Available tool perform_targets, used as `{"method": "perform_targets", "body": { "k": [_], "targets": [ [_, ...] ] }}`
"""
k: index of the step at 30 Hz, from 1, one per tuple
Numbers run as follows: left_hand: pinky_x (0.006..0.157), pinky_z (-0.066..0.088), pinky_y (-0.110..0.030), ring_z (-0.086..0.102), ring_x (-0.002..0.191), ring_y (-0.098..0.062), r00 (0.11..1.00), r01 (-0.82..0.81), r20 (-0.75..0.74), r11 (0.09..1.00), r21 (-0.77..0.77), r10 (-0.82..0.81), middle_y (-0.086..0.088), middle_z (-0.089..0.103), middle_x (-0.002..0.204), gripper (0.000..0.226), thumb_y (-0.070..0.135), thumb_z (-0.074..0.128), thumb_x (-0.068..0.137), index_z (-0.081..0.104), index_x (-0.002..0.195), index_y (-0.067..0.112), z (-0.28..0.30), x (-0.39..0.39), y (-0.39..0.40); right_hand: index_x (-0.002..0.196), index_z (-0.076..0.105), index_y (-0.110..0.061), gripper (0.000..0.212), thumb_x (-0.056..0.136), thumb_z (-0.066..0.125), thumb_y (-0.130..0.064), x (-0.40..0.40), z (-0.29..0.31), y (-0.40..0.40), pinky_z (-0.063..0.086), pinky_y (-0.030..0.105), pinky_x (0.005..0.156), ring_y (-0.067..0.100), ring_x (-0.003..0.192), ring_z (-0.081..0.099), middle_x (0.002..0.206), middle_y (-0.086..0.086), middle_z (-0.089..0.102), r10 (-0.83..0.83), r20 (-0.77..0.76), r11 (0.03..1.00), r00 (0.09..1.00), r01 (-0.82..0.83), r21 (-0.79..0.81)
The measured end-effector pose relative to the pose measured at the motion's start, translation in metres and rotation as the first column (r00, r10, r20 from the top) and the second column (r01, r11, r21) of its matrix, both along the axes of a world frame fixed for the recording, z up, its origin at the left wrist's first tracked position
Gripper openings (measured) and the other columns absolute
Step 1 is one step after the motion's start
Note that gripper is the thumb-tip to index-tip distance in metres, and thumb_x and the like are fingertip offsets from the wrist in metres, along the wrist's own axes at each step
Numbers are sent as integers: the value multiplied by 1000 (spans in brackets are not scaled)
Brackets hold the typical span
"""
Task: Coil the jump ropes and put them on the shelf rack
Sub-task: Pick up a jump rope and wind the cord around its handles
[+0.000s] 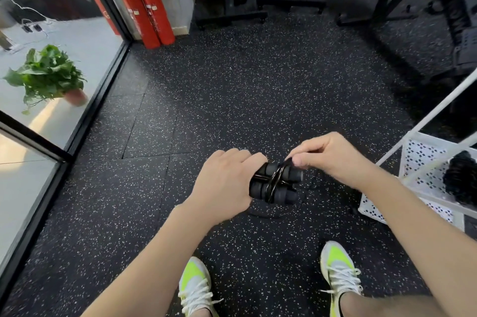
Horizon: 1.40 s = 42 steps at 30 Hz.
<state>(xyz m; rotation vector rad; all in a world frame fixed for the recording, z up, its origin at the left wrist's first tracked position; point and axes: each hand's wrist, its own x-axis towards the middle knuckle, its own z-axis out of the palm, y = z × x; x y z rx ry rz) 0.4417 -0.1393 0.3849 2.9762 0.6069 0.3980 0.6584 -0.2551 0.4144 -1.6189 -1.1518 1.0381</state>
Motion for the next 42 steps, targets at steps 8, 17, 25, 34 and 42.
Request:
{"method": "perform_targets", "body": {
  "k": [8,17,25,34,42],
  "targets": [
    [72,35,-33,52,83,-18,956,-278,52,948,-157,289,12,57,88,33,15,64,76,51,104,28,15,10,-10,93,72,-22,34,109,42,-22,-56,-35,-6,51,31,74,14,73,71,83,-5,77,38,105,980,994,-16,-200],
    [73,34,-37,60,94,-27,860,-501,-143,864,-52,491,1,61,102,31,16,56,86,29,99,24,-2,14,-6,101,44,-20,19,106,41,-38,-104,-9,-14,56,42,63,17,59,62,80,3,64,286,338,900,897,-129,-417],
    [74,34,-37,61,99,-30,808,-550,-266,835,-25,525,-4,62,107,33,26,61,91,30,100,21,-10,13,-6,88,46,-14,27,106,40,-34,-108,15,-20,30,23,44,12,51,42,74,1,51,444,444,866,778,-247,-435],
    [75,32,-39,59,101,-28,869,-424,-265,905,38,418,0,59,108,36,23,64,89,38,114,23,-15,16,-17,82,66,-21,30,101,51,-39,-72,28,-9,50,29,56,12,53,57,70,-4,68,334,604,938,724,-189,-292],
    [64,31,-35,56,72,-25,983,-136,-104,981,139,151,3,58,80,36,20,75,71,53,99,24,-17,16,-26,70,77,-31,15,68,91,-36,-21,23,-1,46,19,61,4,65,61,71,-14,71,-9,389,1000,921,7,7]
  ]
}}
